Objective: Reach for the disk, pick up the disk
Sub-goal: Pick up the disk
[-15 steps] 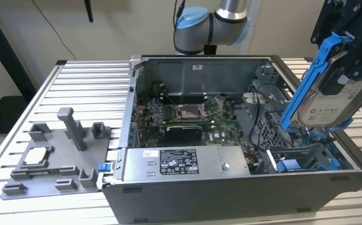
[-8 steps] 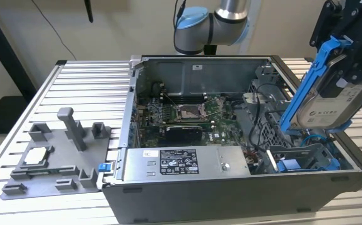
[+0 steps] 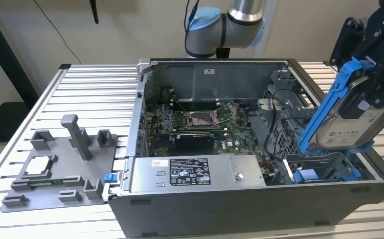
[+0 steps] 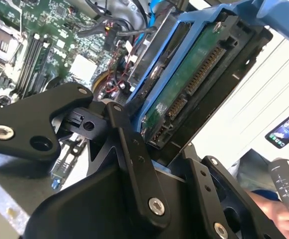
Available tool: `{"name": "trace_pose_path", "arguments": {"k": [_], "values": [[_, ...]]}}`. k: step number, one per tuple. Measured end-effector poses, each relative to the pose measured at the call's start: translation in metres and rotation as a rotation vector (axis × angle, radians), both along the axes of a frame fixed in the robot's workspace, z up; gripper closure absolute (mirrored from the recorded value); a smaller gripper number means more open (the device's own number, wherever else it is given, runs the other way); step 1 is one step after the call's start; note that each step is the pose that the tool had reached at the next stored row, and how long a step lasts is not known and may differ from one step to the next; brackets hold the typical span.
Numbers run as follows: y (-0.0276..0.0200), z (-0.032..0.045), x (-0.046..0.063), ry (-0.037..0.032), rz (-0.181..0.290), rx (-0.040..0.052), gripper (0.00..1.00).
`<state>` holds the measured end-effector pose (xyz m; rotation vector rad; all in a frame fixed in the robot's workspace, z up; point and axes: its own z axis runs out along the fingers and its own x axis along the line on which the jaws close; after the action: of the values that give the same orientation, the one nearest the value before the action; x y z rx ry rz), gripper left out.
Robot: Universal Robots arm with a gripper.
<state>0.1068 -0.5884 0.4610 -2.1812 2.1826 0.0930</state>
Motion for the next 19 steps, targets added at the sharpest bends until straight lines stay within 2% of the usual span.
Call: {"name": "trace_pose_path", "arguments": {"k": [6, 13, 19], "values": [[-0.0004, -0.0043, 0.0004, 0.0, 0.0, -0.0002, 1.0], [0.0084, -0.0059, 0.0004, -0.0003, 0.001, -0.0015, 1.0], [0.0088, -0.006, 0.0004, -0.0003, 0.001, -0.0018, 1.0]]}}
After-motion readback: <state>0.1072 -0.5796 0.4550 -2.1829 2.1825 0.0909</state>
